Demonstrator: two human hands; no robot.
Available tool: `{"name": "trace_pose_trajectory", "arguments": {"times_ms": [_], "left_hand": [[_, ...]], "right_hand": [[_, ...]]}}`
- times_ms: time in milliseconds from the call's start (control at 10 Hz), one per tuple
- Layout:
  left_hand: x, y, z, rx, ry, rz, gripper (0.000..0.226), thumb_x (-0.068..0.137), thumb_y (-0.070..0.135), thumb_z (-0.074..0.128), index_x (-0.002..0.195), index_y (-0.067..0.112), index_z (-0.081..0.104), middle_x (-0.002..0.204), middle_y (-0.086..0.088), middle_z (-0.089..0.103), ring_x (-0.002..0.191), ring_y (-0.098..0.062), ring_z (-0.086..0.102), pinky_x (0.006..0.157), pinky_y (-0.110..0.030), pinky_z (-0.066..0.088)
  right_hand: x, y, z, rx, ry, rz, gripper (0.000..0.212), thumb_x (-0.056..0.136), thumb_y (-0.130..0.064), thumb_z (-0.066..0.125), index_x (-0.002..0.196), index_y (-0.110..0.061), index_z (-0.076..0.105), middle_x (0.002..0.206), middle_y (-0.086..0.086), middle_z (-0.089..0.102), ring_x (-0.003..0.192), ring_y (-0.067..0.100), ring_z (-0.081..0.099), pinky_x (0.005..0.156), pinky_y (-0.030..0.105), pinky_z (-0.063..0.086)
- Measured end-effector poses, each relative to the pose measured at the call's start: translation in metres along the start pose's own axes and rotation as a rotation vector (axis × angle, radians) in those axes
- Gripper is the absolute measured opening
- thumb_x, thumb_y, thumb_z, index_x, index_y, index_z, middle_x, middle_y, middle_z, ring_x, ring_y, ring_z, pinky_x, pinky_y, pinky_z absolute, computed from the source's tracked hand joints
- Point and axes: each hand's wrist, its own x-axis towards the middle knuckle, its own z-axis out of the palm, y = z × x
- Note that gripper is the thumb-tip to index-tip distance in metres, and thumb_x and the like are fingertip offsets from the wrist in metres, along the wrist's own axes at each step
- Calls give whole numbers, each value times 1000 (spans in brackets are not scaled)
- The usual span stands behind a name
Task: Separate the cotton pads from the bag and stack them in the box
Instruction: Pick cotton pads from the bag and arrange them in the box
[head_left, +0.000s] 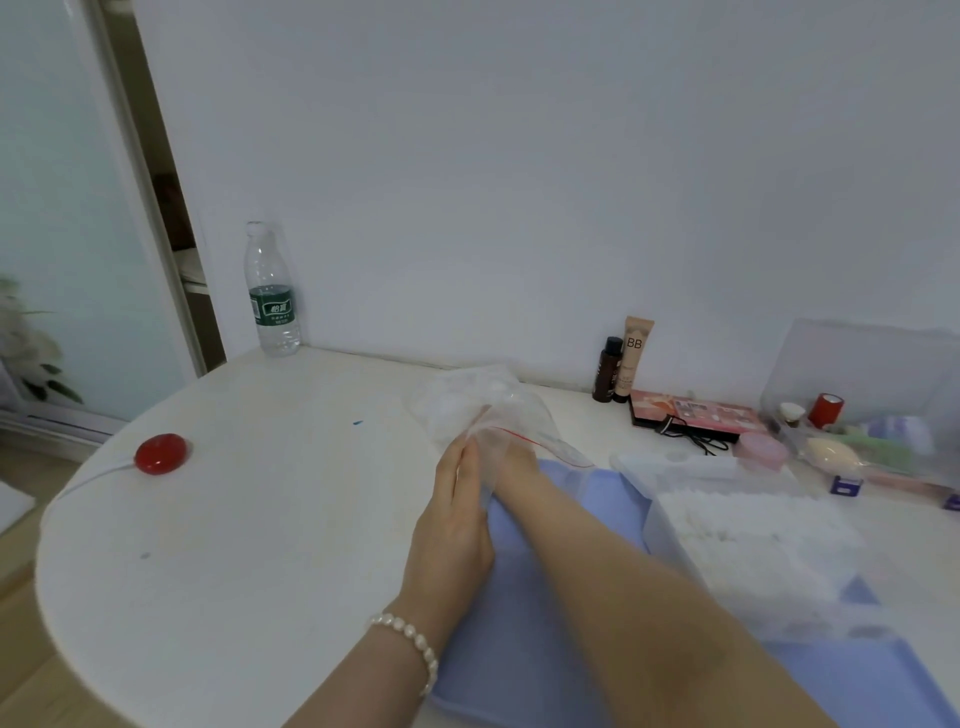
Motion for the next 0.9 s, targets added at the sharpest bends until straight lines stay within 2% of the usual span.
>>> {"name": "trace_pose_trajectory", "arguments": {"times_ms": [100, 200, 300, 400, 500, 600, 700, 800, 900], "left_hand": [[-1, 1, -1, -27, -44, 33, 63, 72, -9, 49, 135, -6, 42, 139, -20, 45, 114, -25, 56, 77, -4, 36], [-1, 6, -5, -11, -60, 70, 60, 77, -6, 43, 137, -5, 39, 142, -16, 41, 123, -15, 45, 86, -5, 35], [-2, 11, -7, 11, -90, 107, 59, 80, -1, 41, 139, -5, 36, 144, -6, 32, 127, -15, 41, 88, -19, 44], [-3, 11, -8, 25, -132, 92, 61, 82, -1, 42, 142, -2, 33, 148, -13, 34, 125, -26, 50, 79, -25, 50], [-4, 18, -14, 55, -175, 39, 70, 75, -8, 54, 142, -1, 34, 149, -16, 33, 115, -32, 58, 62, -28, 48], [-4, 24, -22, 103, -169, 55, 73, 69, -5, 62, 138, 0, 40, 144, -16, 41, 97, -32, 65, 53, -23, 39], [-4, 23, -25, 144, -149, 97, 65, 74, 11, 57, 136, 8, 41, 139, -11, 48, 102, -26, 62, 52, -26, 47], [-5, 25, -27, 167, -122, 137, 52, 76, 25, 43, 125, 10, 54, 126, -7, 60, 102, -18, 50, 59, -33, 56], [-5, 32, -34, 122, -66, 161, 46, 75, 24, 44, 110, 6, 68, 112, -7, 68, 98, -17, 47, 71, -31, 53]], "right_hand": [[-20, 2, -16, -283, -147, -57, 42, 80, 17, 51, 122, 16, 47, 130, 33, 46, 123, 42, 39, 109, 26, 34], [-16, 17, -65, 362, -205, 51, 48, 93, 14, 33, 138, -2, 35, 137, 22, 43, 129, 32, 37, 100, 8, 24], [-28, 43, -42, 596, -302, 6, 29, 98, -5, 37, 124, -6, 51, 117, 4, 57, 112, 18, 53, 90, 16, 36], [-38, 51, -27, 489, -38, -107, 14, 70, 7, 66, 75, -6, 63, 75, 3, 61, 71, 16, 59, 66, 25, 48], [-56, 54, -30, 289, -45, -218, 39, 20, 0, 82, 41, -16, 54, 51, -1, 51, 50, 16, 54, 42, 17, 32], [-70, 63, -41, 181, -23, -243, 44, 12, 4, 80, 37, -15, 49, 48, -1, 47, 48, 16, 52, 43, 17, 18], [-77, 75, -51, 175, -26, -256, 43, 15, 8, 77, 37, -12, 47, 48, 0, 46, 49, 19, 52, 44, 17, 17], [-81, 91, -63, 93, -50, -296, 23, 45, 14, 71, 54, -2, 57, 70, 10, 56, 76, 27, 56, 50, 27, 30], [-86, 104, -68, 164, 137, -338, 26, 36, 16, 61, 46, -5, 48, 61, 8, 51, 69, 26, 48, 39, 27, 30]]}}
